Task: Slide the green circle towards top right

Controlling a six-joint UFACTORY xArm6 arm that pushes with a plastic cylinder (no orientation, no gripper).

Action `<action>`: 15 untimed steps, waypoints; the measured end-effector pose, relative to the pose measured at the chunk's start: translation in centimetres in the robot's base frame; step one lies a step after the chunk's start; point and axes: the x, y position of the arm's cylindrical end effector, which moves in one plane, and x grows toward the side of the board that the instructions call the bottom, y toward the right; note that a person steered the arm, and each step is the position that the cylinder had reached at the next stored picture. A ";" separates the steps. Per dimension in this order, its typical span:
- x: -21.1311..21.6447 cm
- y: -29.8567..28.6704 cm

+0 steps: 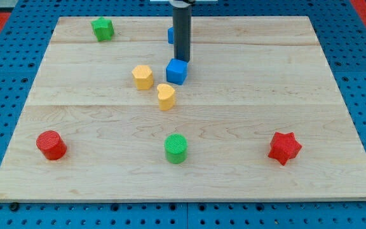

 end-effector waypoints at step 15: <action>4.6 8.4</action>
